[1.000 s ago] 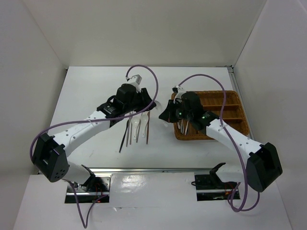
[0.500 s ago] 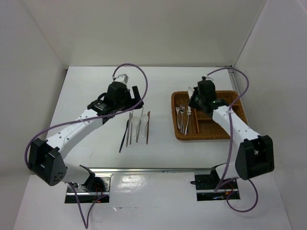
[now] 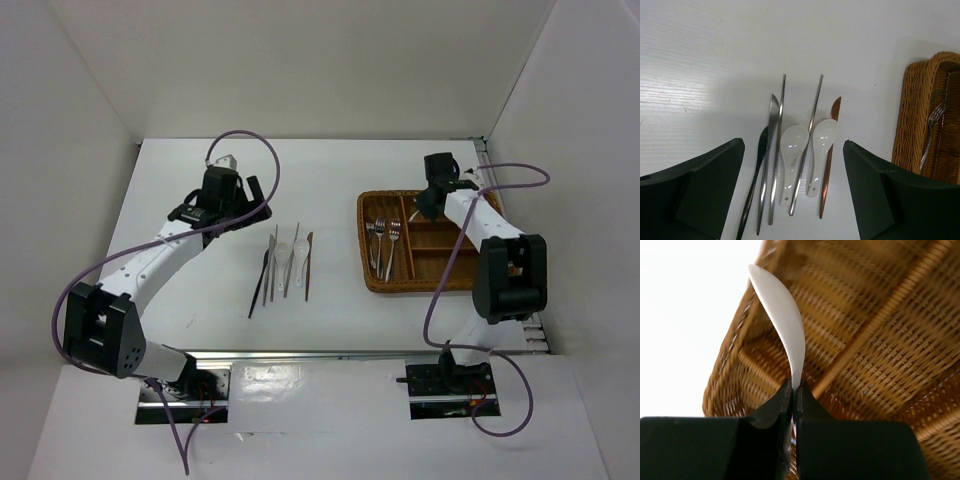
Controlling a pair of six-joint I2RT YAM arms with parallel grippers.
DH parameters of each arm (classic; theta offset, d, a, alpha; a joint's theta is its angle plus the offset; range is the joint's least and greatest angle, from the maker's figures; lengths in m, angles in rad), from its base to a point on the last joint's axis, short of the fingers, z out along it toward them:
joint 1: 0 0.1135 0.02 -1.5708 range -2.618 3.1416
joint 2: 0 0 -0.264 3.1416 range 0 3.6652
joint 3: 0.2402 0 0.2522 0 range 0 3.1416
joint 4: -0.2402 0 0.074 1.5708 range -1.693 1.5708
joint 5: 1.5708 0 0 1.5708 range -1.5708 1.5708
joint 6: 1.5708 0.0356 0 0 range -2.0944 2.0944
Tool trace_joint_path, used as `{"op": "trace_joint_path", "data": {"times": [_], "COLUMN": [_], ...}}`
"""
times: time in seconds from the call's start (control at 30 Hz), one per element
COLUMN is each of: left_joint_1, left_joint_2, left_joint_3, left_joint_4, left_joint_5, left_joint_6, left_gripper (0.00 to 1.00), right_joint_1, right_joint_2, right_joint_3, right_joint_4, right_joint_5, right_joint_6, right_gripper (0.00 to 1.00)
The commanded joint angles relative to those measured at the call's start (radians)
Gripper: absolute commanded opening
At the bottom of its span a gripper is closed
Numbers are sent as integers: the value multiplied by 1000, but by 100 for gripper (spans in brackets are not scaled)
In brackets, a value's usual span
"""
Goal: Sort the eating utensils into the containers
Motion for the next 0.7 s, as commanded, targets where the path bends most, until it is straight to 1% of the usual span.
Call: {"op": "trace_joint_path", "data": {"times": [0.0, 0.1, 0.17, 0.23, 0.27, 0.43, 0.53, 0.63, 0.67], "left_joint_1": [50, 61, 72, 81, 81, 100, 100, 100, 100], "left_joint_2": [3, -9, -18, -18, -18, -18, -27, -27, -27], "left_joint_3": [-13, -46, -60, -71, -82, -91, -114, -123, -123], "left_joint_4": [36, 62, 62, 71, 71, 92, 103, 112, 112], "left_joint_5": [19, 30, 39, 39, 39, 49, 59, 71, 82], "left_joint_6": [10, 0, 0, 11, 11, 20, 20, 30, 43], "left_gripper": [95, 95, 95, 95, 95, 95, 95, 95, 95], "right_joint_1": [-20, -45, -71, -80, -95, -96, -96, -96, -96], "right_joint_2": [56, 67, 76, 99, 99, 141, 191, 214, 215], "right_joint_3": [61, 64, 46, 35, 46, 69, 93, 124, 124], "right_joint_4": [-105, -96, -30, -4, -4, -13, -13, -22, -22], "right_joint_5": [111, 100, 82, 62, 48, 48, 48, 48, 48], "right_joint_6": [269, 346, 346, 346, 346, 383, 402, 402, 383], "right_gripper": [0, 0, 0, 0, 0, 0, 0, 8, 13]}}
